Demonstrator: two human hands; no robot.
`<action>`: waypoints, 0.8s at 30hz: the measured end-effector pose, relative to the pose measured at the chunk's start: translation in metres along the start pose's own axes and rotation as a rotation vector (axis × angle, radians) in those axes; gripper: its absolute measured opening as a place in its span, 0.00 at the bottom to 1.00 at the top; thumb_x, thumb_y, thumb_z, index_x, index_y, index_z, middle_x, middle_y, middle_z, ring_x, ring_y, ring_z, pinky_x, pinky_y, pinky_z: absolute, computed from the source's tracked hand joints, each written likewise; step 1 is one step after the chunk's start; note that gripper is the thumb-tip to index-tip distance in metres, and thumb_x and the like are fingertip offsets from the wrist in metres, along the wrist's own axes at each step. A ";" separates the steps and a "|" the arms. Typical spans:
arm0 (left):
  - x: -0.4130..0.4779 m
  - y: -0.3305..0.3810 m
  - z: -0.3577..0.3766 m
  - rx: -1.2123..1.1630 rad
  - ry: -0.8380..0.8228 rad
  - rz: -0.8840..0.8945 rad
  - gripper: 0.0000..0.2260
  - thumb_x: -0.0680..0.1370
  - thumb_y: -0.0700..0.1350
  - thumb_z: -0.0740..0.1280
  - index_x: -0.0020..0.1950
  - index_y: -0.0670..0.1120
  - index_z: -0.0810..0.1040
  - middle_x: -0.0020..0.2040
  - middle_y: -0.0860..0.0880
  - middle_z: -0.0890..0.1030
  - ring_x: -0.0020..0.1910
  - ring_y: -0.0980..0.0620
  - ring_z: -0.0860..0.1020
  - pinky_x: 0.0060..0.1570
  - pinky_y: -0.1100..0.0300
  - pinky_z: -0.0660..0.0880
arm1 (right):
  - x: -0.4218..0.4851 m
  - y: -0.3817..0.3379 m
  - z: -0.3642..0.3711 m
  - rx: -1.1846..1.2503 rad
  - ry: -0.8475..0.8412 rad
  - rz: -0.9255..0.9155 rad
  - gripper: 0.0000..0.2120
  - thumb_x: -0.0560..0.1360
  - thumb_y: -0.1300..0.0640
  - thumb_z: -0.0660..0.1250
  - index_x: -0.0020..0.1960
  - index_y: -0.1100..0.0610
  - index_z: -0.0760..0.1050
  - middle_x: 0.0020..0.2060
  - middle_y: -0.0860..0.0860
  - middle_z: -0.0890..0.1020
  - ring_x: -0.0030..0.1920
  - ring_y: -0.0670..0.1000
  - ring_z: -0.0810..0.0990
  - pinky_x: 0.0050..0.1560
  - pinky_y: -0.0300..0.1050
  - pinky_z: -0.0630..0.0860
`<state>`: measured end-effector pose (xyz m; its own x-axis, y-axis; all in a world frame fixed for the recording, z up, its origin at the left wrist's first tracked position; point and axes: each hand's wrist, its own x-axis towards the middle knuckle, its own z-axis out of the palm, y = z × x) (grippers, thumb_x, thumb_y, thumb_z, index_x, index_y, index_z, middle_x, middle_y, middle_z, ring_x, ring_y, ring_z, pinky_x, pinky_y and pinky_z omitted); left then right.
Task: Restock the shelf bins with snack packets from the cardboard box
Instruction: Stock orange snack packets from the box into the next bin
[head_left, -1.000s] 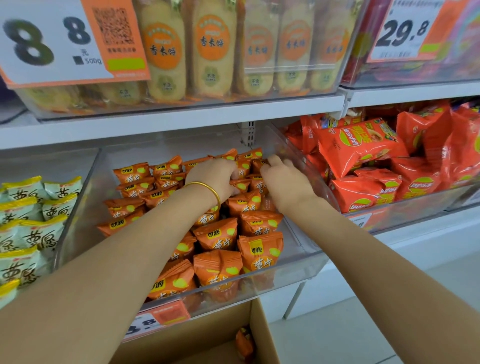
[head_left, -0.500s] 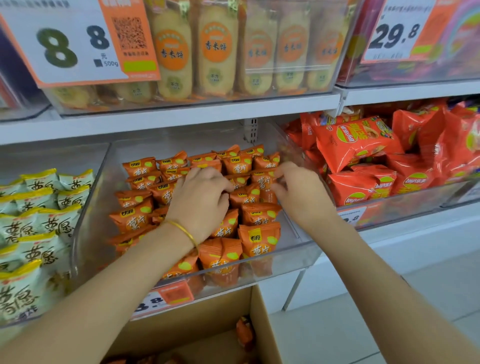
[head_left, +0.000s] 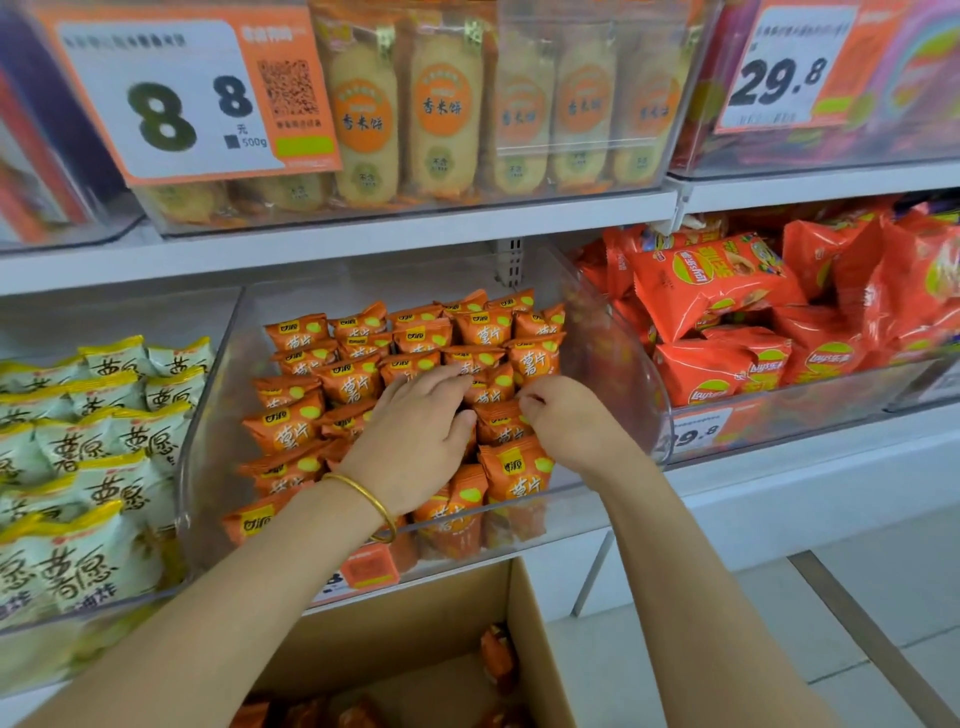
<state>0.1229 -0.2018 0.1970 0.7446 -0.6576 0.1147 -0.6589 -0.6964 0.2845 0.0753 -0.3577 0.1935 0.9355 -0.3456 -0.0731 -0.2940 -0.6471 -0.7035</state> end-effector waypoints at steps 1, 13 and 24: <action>0.000 0.000 0.000 -0.006 -0.003 0.003 0.21 0.82 0.48 0.54 0.75 0.49 0.61 0.77 0.52 0.57 0.76 0.53 0.54 0.74 0.55 0.45 | -0.001 -0.001 0.000 -0.006 -0.001 -0.011 0.13 0.81 0.63 0.55 0.50 0.70 0.75 0.42 0.60 0.76 0.43 0.57 0.73 0.41 0.48 0.69; -0.149 -0.005 -0.013 -0.150 0.366 0.286 0.14 0.76 0.40 0.58 0.55 0.45 0.80 0.61 0.51 0.77 0.62 0.51 0.72 0.62 0.57 0.65 | -0.134 -0.021 0.014 0.164 0.435 -0.393 0.15 0.78 0.66 0.55 0.60 0.61 0.75 0.52 0.53 0.81 0.54 0.49 0.78 0.57 0.41 0.73; -0.270 -0.125 0.060 0.147 -0.141 0.142 0.10 0.74 0.41 0.62 0.47 0.47 0.83 0.58 0.45 0.80 0.55 0.42 0.78 0.48 0.47 0.78 | -0.206 0.017 0.189 -0.132 -0.107 -0.060 0.17 0.81 0.62 0.56 0.68 0.55 0.69 0.61 0.53 0.76 0.56 0.52 0.77 0.55 0.50 0.77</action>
<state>-0.0020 0.0454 0.0730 0.6280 -0.7782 0.0065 -0.7719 -0.6218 0.1327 -0.0854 -0.1688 0.0633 0.9655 -0.2342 -0.1135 -0.2538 -0.7505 -0.6101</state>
